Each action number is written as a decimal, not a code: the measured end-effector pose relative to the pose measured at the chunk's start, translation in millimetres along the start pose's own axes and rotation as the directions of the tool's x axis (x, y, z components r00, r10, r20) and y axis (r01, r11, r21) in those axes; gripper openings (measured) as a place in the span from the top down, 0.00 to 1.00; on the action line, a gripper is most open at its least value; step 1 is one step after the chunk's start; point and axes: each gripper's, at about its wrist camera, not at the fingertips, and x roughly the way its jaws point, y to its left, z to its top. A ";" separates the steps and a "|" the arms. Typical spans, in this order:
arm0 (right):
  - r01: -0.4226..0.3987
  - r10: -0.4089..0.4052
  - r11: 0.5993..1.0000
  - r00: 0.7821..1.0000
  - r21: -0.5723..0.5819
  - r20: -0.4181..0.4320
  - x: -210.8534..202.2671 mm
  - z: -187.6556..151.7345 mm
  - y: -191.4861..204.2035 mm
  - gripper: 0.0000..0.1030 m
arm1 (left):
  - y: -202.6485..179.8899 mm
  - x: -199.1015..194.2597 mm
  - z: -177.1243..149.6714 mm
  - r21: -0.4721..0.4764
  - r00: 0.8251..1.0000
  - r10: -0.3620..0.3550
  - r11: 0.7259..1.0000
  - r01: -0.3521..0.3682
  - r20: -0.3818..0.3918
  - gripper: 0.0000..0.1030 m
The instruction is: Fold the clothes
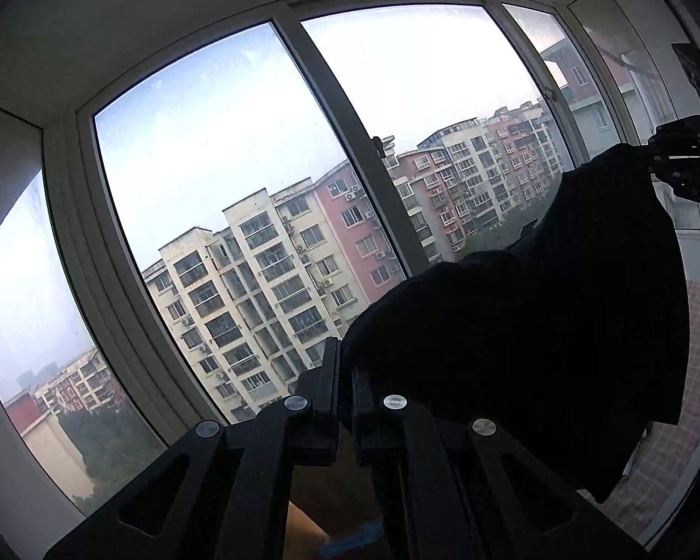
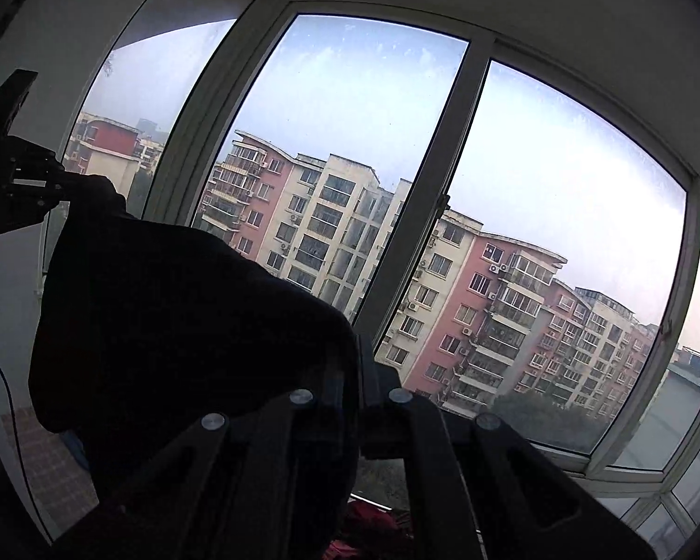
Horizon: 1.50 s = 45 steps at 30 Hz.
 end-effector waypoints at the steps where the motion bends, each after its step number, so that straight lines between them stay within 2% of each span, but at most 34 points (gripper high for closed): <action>1: -0.002 0.002 1.000 1.000 0.002 -0.004 4.5 -2.5 -0.7 0.96 | -0.3 2.1 0.0 0.005 1.000 0.004 1.000 -0.004 -0.002 0.97; 10: -0.031 0.036 0.999 0.993 0.045 -0.113 77.8 -38.6 -2.2 0.96 | -17.7 92.8 -37.7 0.011 0.992 -0.026 1.000 0.028 -0.126 0.97; 14: -0.027 0.036 0.997 0.991 0.068 -0.130 85.4 -39.6 -8.9 0.96 | -18.7 101.3 -41.1 0.002 0.990 -0.055 0.998 0.056 -0.133 0.97; 18: -0.024 0.035 0.996 0.991 0.089 -0.126 78.9 -38.4 -15.5 0.96 | -21.0 91.8 -28.3 0.008 0.990 -0.074 0.997 0.075 -0.118 0.97; 22: -0.020 0.031 0.996 0.993 0.091 -0.116 56.9 -42.4 -14.3 0.96 | -21.8 64.7 -18.8 0.022 0.991 -0.083 0.996 0.086 -0.104 0.97; 29: -0.021 0.028 0.996 0.997 0.088 -0.075 9.8 -29.4 -23.0 0.96 | -29.5 6.0 1.2 0.068 0.997 -0.055 0.996 0.059 -0.057 0.96; 35: 0.014 -0.013 0.998 1.000 0.064 -0.014 -15.5 -11.6 -30.1 0.96 | -25.6 -34.4 23.5 0.074 1.000 -0.018 0.997 0.017 0.006 0.94; 38: 0.021 -0.021 0.998 1.000 0.063 0.001 -7.7 -10.2 -31.8 0.96 | -24.3 -39.9 27.2 0.074 1.000 0.000 0.997 -0.001 0.017 0.94; 41: 0.013 -0.012 0.997 1.000 0.071 -0.016 11.2 -16.2 -33.1 0.96 | -21.8 -27.6 23.3 0.062 1.000 -0.002 0.998 0.002 0.003 0.95; 43: -0.012 0.016 0.996 0.999 0.085 -0.050 41.9 -28.3 -35.4 0.96 | -19.3 -18.2 11.0 0.060 0.999 0.049 0.997 -0.048 -0.013 0.98; 45: -0.037 0.045 0.994 0.995 0.099 -0.086 74.7 -41.8 -36.9 0.96 | -12.0 3.4 -2.8 0.020 0.999 0.031 0.999 -0.030 -0.041 0.98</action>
